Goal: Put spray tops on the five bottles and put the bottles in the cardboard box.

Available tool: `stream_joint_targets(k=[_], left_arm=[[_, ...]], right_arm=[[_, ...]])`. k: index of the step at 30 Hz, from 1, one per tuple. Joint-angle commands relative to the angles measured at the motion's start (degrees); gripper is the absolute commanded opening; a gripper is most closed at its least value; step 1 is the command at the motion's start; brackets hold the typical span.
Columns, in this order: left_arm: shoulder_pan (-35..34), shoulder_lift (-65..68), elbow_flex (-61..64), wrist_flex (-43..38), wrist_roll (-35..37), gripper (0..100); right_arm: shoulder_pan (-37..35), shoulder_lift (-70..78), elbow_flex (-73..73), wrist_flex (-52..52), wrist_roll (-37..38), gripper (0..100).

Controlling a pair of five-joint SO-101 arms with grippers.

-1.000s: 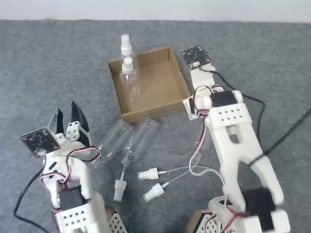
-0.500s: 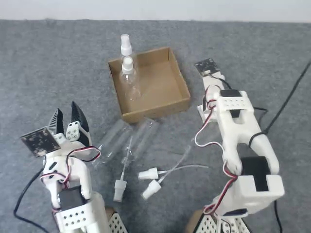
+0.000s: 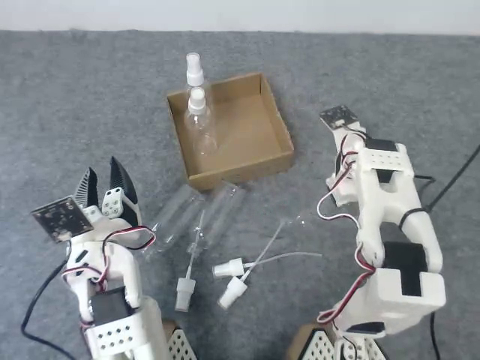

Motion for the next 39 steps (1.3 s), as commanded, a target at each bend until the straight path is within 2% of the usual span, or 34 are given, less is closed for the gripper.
stream_joint_targets(k=[1,11,24,31,39], left_arm=[[0.1,-0.7,-0.4,0.3,-0.5,15],[0.1,-0.7,-0.4,0.3,-0.5,15],[-0.1,-0.7,-0.4,0.4,-0.5,15],[-0.2,-0.7,-0.4,0.4,-0.5,15],[-0.2,-0.7,-0.4,0.4,-0.5,15]], right_arm=[[2.2,-1.5,-0.5,4.2,2.5,2.8],[6.7,-1.5,-0.5,14.0,10.5,2.8],[6.6,-13.0,-0.2,28.6,10.8,2.8],[6.6,-19.6,0.4,31.4,10.9,3.1],[3.6,-33.1,9.2,31.8,11.0,19.9]])
